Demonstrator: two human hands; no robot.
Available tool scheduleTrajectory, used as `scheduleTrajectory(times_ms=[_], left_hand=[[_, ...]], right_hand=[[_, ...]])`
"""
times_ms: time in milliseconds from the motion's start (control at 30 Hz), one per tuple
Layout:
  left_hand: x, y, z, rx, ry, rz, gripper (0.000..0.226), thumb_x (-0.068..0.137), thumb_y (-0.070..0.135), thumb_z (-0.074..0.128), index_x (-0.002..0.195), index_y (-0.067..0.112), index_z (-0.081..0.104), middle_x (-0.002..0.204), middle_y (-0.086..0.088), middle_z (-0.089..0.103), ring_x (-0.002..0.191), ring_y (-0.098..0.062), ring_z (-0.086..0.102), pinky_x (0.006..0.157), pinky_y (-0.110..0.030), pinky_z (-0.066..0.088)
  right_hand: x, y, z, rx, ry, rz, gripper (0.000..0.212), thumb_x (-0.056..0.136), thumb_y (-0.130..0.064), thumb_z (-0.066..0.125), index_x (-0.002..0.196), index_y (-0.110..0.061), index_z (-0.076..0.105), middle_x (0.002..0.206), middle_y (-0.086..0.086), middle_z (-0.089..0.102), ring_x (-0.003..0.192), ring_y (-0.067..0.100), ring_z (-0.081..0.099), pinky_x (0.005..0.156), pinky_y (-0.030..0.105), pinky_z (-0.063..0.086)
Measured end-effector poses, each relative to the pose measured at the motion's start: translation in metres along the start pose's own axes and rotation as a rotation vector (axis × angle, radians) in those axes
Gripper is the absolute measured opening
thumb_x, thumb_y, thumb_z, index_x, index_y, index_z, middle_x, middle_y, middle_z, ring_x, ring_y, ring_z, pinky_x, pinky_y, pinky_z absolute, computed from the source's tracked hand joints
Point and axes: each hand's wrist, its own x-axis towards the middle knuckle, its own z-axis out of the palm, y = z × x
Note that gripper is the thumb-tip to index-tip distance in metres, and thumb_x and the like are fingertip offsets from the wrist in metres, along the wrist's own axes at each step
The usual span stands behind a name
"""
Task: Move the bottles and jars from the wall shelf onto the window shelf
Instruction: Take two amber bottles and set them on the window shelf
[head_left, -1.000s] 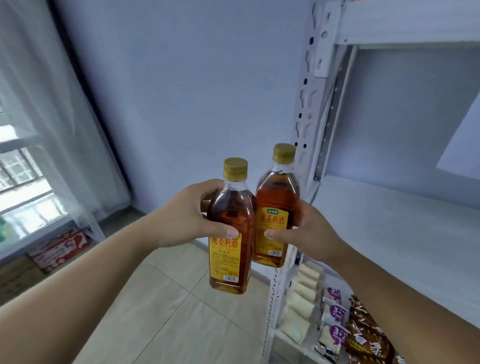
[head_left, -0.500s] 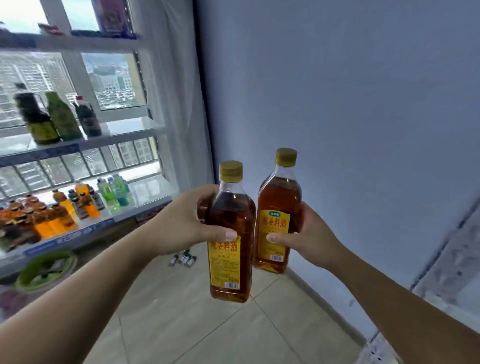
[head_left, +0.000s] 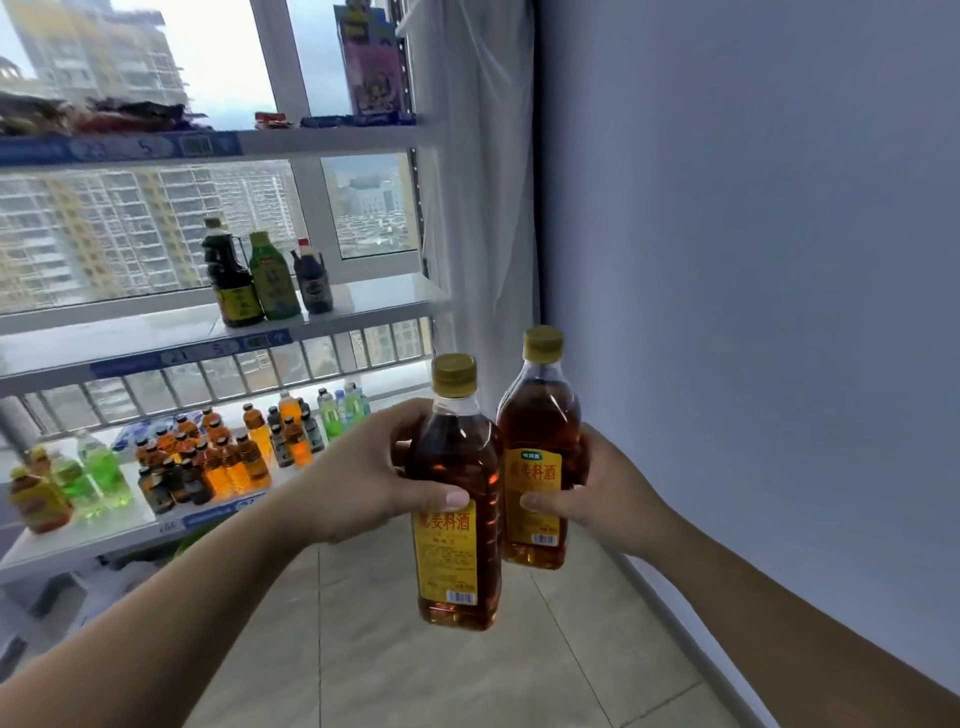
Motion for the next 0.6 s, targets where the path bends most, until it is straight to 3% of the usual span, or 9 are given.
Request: scheduleTrajectory(times_ms=[267,467,600], left_hand=[[0.069,-0.058,-0.053,-0.055,0.13,-0.062,0.057,0.077,0.028,0.09,0.127,0.03,0.064,0.12,0.005,0.074,0.115,-0.016,0.07,0.097,-0.049,0.058],[0.116,-0.12,-0.099,-0.08,0.162,-0.104,0.06,0.073,0.038,0.092,0.126,0.04,0.064,0.121,0.009,0.074,0.116,-0.015,0.069,0.098,-0.05,0.056],[0.155,-0.169,-0.144,-0.051,0.173,-0.094,0.062,0.072,0.035,0.091,0.128,0.036,0.063,0.119,0.011,0.074,0.113,-0.012,0.07,0.096,-0.044,0.058]], right_hand=[[0.136,-0.013,0.019,-0.013,-0.147,-0.069,0.077,0.058,-0.057,0.092,0.125,-0.042,0.057,0.113,-0.018,0.075,0.105,0.006,0.072,0.099,0.048,0.057],[0.226,-0.02,0.053,-0.007,-0.215,-0.075,0.072,0.069,-0.042,0.095,0.13,-0.035,0.056,0.115,-0.013,0.075,0.105,0.005,0.072,0.1,0.046,0.057],[0.295,-0.022,0.083,-0.012,-0.216,-0.096,0.077,0.064,-0.051,0.093,0.13,-0.037,0.057,0.118,-0.013,0.075,0.109,0.008,0.072,0.102,0.049,0.056]])
